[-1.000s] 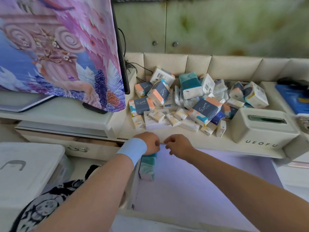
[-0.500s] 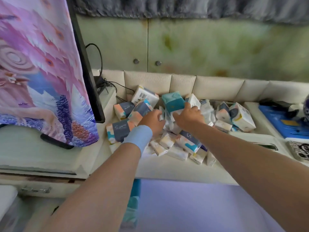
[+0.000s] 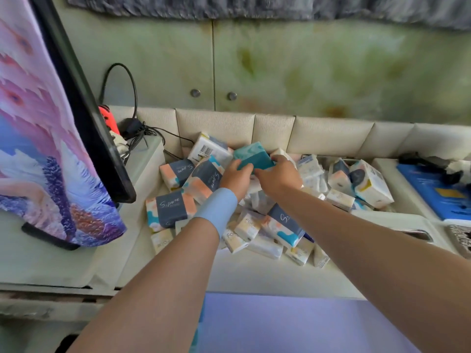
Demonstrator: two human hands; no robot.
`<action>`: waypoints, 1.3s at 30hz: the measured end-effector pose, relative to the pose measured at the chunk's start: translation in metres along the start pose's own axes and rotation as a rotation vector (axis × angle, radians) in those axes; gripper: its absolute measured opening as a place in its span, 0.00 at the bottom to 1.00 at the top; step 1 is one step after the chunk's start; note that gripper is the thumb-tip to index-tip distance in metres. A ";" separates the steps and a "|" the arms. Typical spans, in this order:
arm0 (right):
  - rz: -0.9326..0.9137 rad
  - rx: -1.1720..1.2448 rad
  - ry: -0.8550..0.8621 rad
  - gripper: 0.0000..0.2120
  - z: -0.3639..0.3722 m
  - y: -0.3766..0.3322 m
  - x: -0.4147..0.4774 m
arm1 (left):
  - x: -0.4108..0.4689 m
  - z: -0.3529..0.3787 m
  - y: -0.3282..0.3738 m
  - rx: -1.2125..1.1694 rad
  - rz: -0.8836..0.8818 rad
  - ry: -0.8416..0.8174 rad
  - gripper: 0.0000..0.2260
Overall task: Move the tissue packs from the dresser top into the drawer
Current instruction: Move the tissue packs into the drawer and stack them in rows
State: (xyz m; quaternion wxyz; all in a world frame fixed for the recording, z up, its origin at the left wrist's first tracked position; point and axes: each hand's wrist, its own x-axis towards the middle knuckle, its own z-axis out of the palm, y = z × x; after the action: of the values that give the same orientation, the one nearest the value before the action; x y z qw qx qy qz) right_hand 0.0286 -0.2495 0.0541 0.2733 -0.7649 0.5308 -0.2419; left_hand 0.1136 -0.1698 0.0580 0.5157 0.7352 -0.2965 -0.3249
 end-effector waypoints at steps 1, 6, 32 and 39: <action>-0.009 0.074 0.000 0.27 -0.005 0.000 -0.006 | -0.005 -0.003 0.001 -0.020 -0.006 0.013 0.24; -0.061 0.368 -0.053 0.23 -0.035 0.004 -0.047 | -0.031 -0.015 0.000 -0.096 -0.023 0.091 0.23; 0.224 -0.205 -0.866 0.25 0.013 0.073 -0.263 | -0.210 -0.076 -0.133 1.291 -0.211 -0.565 0.12; 0.267 0.109 -0.763 0.25 0.050 0.095 -0.265 | -0.204 -0.072 -0.153 1.328 -0.147 -0.579 0.18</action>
State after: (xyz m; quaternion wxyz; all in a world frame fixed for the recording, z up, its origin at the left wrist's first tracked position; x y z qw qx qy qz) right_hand -0.0877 -0.0188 -0.0678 0.5198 -0.7086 0.4722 0.0689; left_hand 0.0599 0.0730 -0.0338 -0.1616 0.7956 -0.5056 -0.2919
